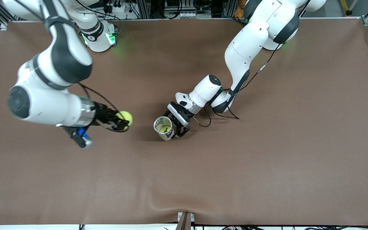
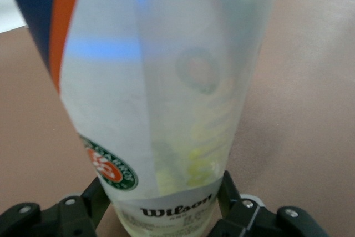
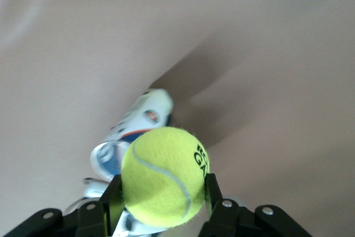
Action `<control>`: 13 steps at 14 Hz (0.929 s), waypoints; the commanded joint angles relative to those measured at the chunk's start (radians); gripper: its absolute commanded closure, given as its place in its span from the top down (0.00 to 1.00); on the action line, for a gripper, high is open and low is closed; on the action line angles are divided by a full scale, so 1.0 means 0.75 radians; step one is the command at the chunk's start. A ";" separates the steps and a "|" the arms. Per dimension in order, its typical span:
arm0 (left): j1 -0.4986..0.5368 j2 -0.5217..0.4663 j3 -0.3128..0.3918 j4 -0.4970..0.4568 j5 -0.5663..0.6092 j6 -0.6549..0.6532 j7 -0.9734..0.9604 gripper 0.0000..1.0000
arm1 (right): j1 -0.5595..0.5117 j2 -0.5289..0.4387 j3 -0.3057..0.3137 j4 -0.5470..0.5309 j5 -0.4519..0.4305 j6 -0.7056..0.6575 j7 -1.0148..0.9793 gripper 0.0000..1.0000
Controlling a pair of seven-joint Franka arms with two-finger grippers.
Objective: Insert tennis ball vertically with right arm
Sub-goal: 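Lower the ball into the tube opening and open the right gripper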
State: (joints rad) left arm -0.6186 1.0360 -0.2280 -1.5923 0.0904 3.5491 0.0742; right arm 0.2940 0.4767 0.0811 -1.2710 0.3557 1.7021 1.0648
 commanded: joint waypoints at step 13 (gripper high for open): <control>-0.006 -0.025 0.007 -0.018 -0.002 0.011 0.001 0.82 | 0.232 0.182 -0.028 0.056 -0.049 0.275 0.386 0.00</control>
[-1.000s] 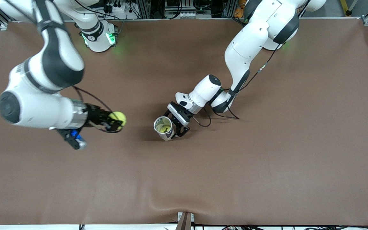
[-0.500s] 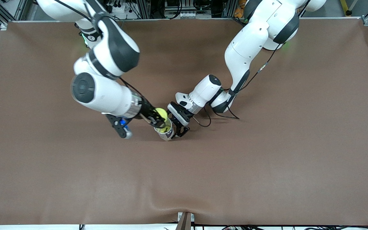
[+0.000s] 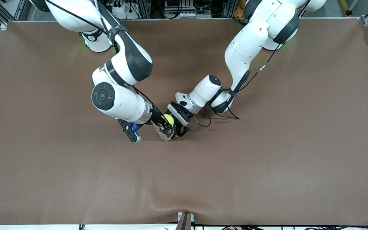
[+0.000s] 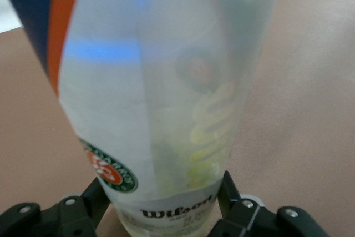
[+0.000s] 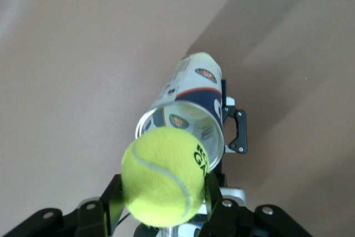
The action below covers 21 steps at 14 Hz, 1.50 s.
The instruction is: Insert tennis ball vertically with right arm
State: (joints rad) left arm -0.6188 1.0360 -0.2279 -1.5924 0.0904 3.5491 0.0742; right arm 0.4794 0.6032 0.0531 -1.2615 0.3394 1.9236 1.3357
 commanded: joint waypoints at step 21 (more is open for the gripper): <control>-0.005 -0.025 0.007 -0.016 -0.002 0.011 0.001 0.84 | -0.236 -0.029 0.003 0.142 -0.076 -0.284 -0.303 1.00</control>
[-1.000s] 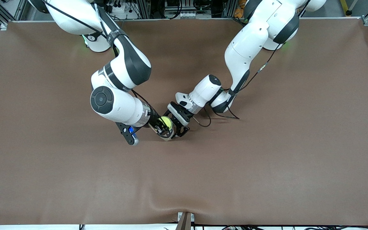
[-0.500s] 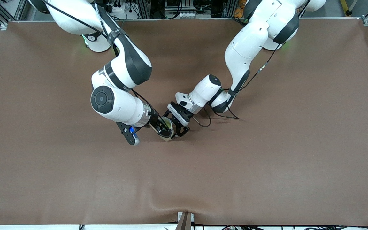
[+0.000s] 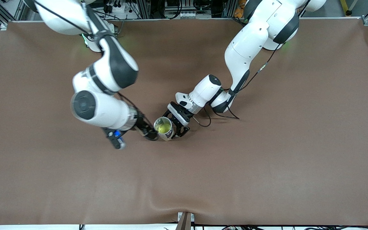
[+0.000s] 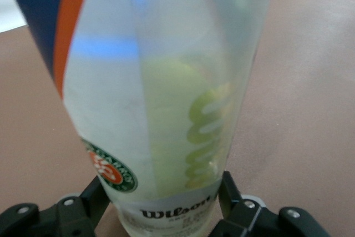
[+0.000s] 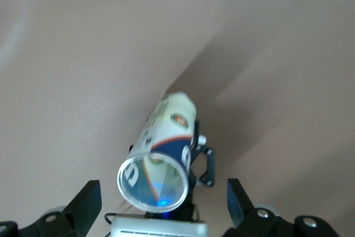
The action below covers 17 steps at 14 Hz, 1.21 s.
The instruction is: Insert tennis ball vertically with right arm
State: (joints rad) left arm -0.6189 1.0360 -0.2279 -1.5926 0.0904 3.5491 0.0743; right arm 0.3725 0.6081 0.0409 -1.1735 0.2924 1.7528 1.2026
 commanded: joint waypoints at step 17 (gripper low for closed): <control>0.011 -0.142 0.001 -0.226 0.000 0.009 -0.001 1.00 | -0.624 -0.391 0.009 0.082 -0.236 -0.670 -1.475 1.00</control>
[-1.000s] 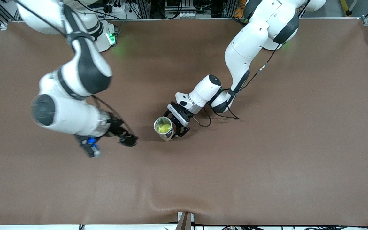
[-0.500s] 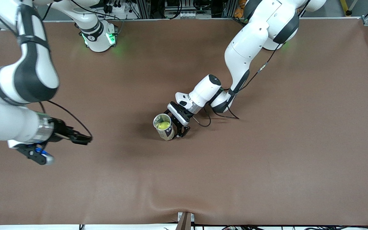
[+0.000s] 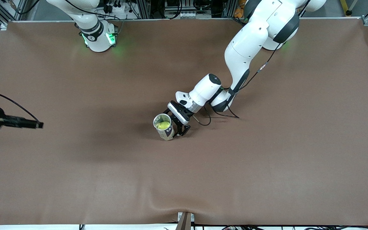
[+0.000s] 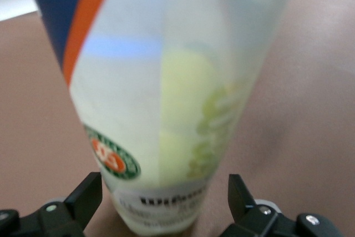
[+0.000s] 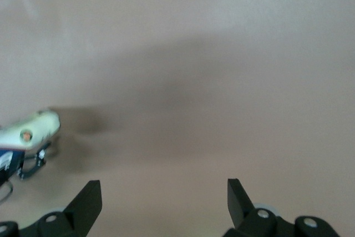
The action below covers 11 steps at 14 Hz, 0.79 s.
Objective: Insert tennis ball vertically with right arm
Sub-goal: 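Set the tube upright on the table and open the left gripper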
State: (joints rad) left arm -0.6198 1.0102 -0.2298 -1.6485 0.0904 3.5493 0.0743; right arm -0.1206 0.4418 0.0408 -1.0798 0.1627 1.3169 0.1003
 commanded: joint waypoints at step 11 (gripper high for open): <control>0.157 -0.396 0.000 -0.481 -0.004 -0.097 -0.034 1.00 | 0.136 -0.671 -0.040 -0.604 -0.284 0.089 -0.062 1.00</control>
State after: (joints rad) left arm -0.5295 0.7818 -0.2286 -1.9555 0.0904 3.5321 0.0690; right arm -0.0290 -0.0115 0.0133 -1.4646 -0.0082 1.3459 0.0876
